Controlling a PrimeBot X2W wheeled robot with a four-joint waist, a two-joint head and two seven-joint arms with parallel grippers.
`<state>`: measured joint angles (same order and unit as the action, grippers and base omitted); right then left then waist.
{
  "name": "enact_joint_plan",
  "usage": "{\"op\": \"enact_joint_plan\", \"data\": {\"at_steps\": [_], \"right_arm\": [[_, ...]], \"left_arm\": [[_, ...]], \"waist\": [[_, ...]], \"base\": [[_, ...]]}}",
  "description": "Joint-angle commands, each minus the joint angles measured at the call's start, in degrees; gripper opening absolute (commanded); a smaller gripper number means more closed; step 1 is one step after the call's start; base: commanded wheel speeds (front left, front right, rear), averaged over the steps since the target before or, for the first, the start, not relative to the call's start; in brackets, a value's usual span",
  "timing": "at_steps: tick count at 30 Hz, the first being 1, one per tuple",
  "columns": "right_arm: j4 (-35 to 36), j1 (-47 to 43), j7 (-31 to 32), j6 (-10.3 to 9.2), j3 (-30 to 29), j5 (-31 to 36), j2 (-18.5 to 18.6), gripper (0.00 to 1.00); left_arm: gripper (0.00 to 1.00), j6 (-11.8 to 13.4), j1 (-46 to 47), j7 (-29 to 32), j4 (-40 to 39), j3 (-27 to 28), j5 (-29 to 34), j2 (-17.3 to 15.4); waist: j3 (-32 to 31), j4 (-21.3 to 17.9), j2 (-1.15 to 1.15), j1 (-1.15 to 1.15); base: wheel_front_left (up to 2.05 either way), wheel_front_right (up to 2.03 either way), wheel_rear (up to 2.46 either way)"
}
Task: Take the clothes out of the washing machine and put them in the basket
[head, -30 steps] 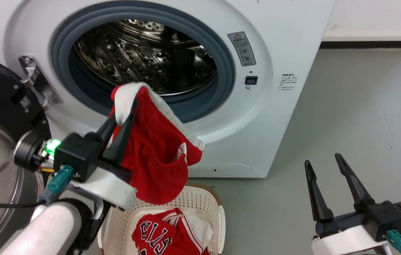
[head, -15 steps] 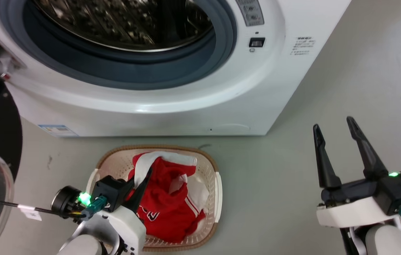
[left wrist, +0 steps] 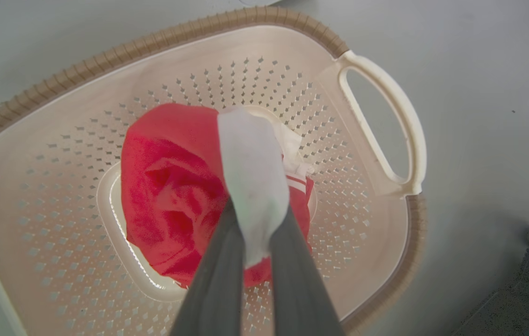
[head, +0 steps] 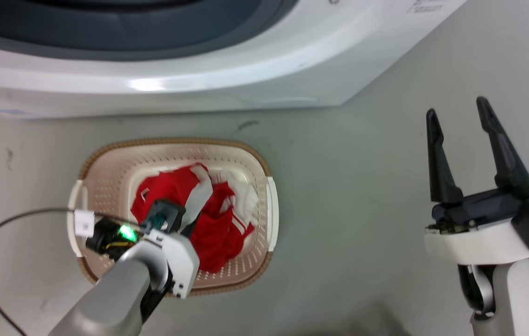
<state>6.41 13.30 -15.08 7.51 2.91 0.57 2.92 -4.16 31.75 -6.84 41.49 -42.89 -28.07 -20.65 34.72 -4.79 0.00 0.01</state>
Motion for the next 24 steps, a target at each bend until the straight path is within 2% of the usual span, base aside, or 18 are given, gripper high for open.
{"op": "enact_joint_plan", "data": {"at_steps": [1,7,11,16,21,22,23,24], "right_arm": [[0.38,1.3,-0.13,-0.04,-0.05,-0.04,-0.07,1.0],[1.14,3.32,-0.13,-0.04,-0.38,-0.52,-0.07,1.0],[1.65,4.56,-0.13,-0.04,-0.67,-1.02,-0.07,1.0],[1.92,4.9,-0.13,-0.04,-1.08,-1.62,-0.07,1.0],[1.84,5.04,-0.13,-0.04,-0.9,-2.02,-0.07,1.0],[1.72,5.12,-0.13,-0.04,-0.83,-2.06,-0.07,1.0],[1.57,5.18,-0.13,-0.04,-0.82,-2.08,-0.07,1.0],[1.51,5.22,-0.13,-0.04,-0.82,-2.13,-0.07,1.0]], "left_arm": [[0.0,-0.6,2.07,-0.36,2.18,-0.4,0.13,0.98],[0.0,-2.39,10.01,0.06,15.92,-3.15,1.41,4.53],[0.0,-3.07,13.66,0.55,23.75,-5.66,2.25,5.76],[0.0,-3.21,15.23,2.4,28.85,-7.08,1.6,6.57],[0.0,-3.25,15.42,3.83,30.64,-7.31,0.3,7.0],[0.05,-3.24,15.15,4.28,30.83,-7.35,-0.15,7.15],[0.85,-3.25,14.9,4.31,30.91,-7.72,-0.14,7.27],[1.0,-3.25,14.7,4.1,30.95,-7.73,-0.57,7.45]], "waist": [[3.85,-1.21,0.0,-0.01],[8.41,-2.25,0.0,-0.01],[11.21,-3.25,0.0,-0.01],[12.86,-4.0,0.0,-0.01],[13.21,-4.15,0.0,-0.01],[13.1,-4.15,0.0,-0.01],[12.89,-4.12,0.0,-0.01],[12.59,-4.03,0.0,-0.01]], "base": [[0.0,0.0,0.0],[0.0,0.0,0.0],[0.0,0.0,0.0],[0.0,0.0,0.0],[0.0,0.0,0.0],[0.0,0.0,0.0],[0.0,0.0,0.0],[0.0,0.0,0.0]]}}
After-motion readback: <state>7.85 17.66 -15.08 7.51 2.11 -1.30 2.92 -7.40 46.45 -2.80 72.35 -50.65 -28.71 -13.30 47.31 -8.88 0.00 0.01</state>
